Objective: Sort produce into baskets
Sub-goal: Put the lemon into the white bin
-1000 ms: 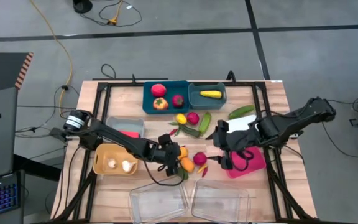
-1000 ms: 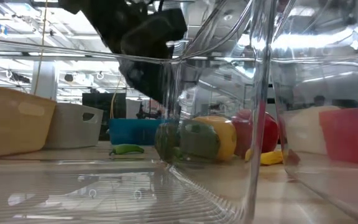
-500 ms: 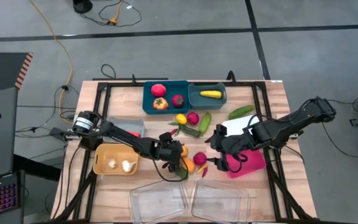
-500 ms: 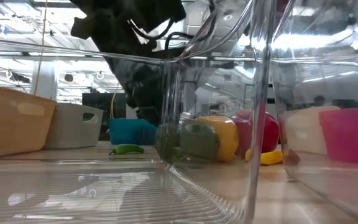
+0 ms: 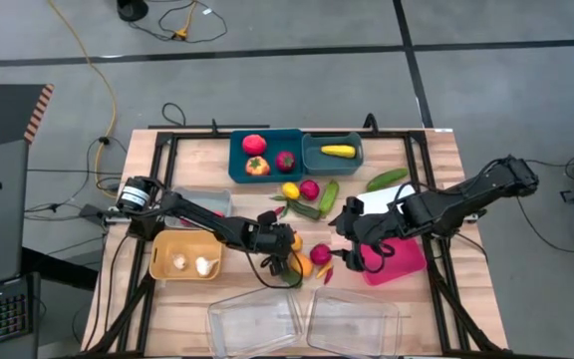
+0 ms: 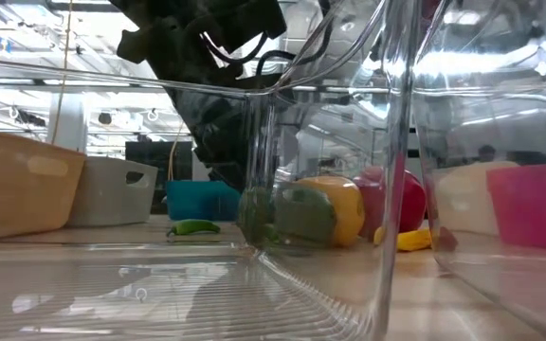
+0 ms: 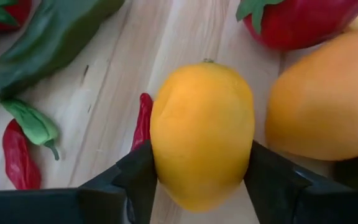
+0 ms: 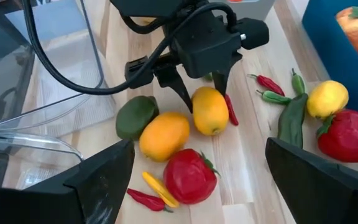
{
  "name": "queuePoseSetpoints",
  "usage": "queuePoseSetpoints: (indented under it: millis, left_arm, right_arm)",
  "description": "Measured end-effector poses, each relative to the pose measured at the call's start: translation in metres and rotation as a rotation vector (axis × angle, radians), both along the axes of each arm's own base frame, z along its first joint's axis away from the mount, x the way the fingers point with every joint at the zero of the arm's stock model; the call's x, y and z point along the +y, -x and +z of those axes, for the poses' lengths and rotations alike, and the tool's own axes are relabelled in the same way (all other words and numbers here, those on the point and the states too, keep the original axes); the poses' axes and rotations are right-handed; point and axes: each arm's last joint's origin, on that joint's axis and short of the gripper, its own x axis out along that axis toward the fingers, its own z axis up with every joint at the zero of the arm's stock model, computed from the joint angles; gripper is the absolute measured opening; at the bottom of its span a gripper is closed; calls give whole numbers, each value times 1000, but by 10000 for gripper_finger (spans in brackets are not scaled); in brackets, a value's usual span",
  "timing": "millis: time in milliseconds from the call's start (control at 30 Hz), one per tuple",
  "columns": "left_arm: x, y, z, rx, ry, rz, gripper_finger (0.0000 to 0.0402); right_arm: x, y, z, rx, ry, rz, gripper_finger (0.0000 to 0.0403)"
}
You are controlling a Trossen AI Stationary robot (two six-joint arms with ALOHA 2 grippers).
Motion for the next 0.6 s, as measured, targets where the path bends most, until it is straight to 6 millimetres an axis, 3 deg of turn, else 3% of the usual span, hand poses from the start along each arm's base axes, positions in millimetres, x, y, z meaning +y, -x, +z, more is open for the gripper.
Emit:
queuePoseSetpoints:
  millis: [300,600]
  left_arm:
    - [7,-1,7,-4,114,-42,188]
    - [56,-16,48,-101,134,-77,188]
  right_arm:
    - [-19,0,6,-19,64,-5,388]
    - [-69,16,28,-66,216,-57,388]
